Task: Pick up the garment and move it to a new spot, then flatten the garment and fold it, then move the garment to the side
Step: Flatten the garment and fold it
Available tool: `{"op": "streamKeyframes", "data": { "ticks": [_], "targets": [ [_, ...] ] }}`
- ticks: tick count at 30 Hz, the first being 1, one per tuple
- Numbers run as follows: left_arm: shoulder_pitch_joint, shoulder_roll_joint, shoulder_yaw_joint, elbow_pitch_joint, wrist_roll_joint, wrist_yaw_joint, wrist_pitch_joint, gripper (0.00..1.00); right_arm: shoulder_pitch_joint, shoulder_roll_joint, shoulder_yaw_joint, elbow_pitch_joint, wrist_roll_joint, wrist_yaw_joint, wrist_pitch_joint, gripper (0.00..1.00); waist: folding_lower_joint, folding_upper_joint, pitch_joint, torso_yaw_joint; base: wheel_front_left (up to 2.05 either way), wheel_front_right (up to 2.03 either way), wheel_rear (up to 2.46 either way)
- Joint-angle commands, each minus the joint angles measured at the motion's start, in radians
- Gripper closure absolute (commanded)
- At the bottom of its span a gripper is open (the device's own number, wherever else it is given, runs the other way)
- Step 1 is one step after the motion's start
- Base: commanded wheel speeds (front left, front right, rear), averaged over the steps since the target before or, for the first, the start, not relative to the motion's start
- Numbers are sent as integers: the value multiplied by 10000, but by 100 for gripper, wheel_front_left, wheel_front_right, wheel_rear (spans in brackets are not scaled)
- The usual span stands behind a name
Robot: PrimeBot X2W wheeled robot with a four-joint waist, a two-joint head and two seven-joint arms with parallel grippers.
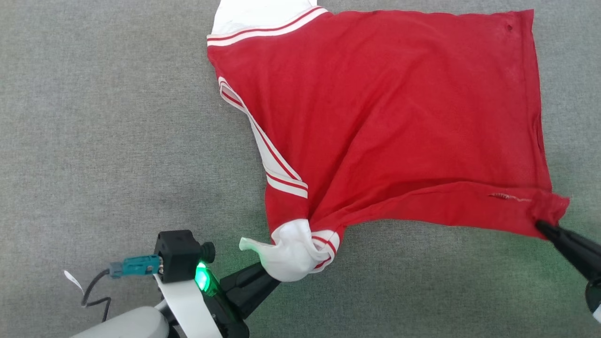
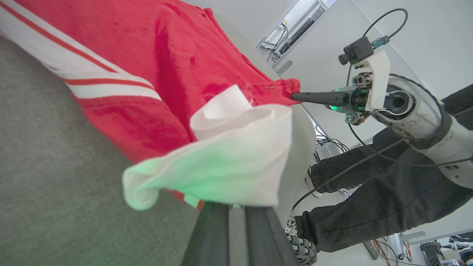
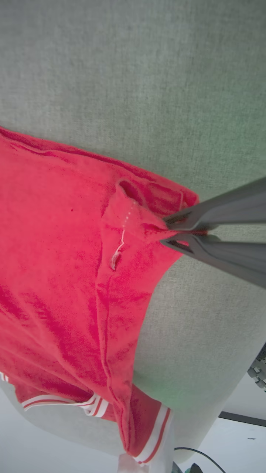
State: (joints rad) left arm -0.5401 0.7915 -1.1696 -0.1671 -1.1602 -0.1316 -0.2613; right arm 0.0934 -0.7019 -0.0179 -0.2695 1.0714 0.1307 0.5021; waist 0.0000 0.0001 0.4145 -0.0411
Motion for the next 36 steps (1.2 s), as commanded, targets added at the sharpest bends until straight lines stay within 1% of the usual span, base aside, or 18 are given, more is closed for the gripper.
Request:
{"op": "streamKeyframes", "data": {
  "ticks": [1,5,6,8,10,12,17,21,25,26,31,36],
  "targets": [
    [16,8,96,-83,143,37,-48,100,-22,157,-201,-128,-115,0,53,100,0,-1,4,10,0,0,0],
    [-555,2,358,-160,95,35,70,100,-521,537,-611,-191,-346,0,223,100,0,-1,70,50,0,0,0],
    [-747,-91,434,-242,-135,34,85,100,-680,597,-666,-168,-397,0,308,100,0,-1,100,66,0,0,0],
    [-1309,-93,577,-264,-425,33,291,100,-1144,712,-757,-84,-484,0,414,100,0,-1,192,62,0,0,0],
    [-1928,-247,726,-281,-979,33,473,100,-1679,810,-761,49,-581,0,557,100,0,-1,311,55,0,0,0],
    [-2691,-198,750,7,-1335,32,863,100,-2252,895,-779,280,-668,0,690,100,0,-1,454,41,0,0,0],
    [-4381,-586,871,979,-2414,31,1599,100,-3678,998,-762,1112,-937,0,781,100,0,-1,862,-43,0,0,0],
    [-5193,-855,765,1990,-3034,31,2118,100,-4485,1048,-559,1753,-975,0,726,100,0,-1,1144,-120,0,0,0],
    [-5538,-927,418,2904,-3250,30,2616,100,-5057,1069,-173,2299,-1050,0,623,100,0,-1,1390,-259,0,0,0],
    [-5538,-927,418,2904,-3250,30,2616,100,-5057,1069,-173,2299,-1050,0,623,100,0,-1,1390,-259,0,0,0],
    [-5466,-795,256,3747,-3566,30,2630,100,-5488,962,393,2934,-1126,0,408,100,0,-1,1627,-330,0,0,0],
    [-5341,-741,122,4096,-3769,33,2557,100,-5658,814,718,3318,-1001,0,92,100,0,-1,1755,-291,0,0,0]
  ]
}}
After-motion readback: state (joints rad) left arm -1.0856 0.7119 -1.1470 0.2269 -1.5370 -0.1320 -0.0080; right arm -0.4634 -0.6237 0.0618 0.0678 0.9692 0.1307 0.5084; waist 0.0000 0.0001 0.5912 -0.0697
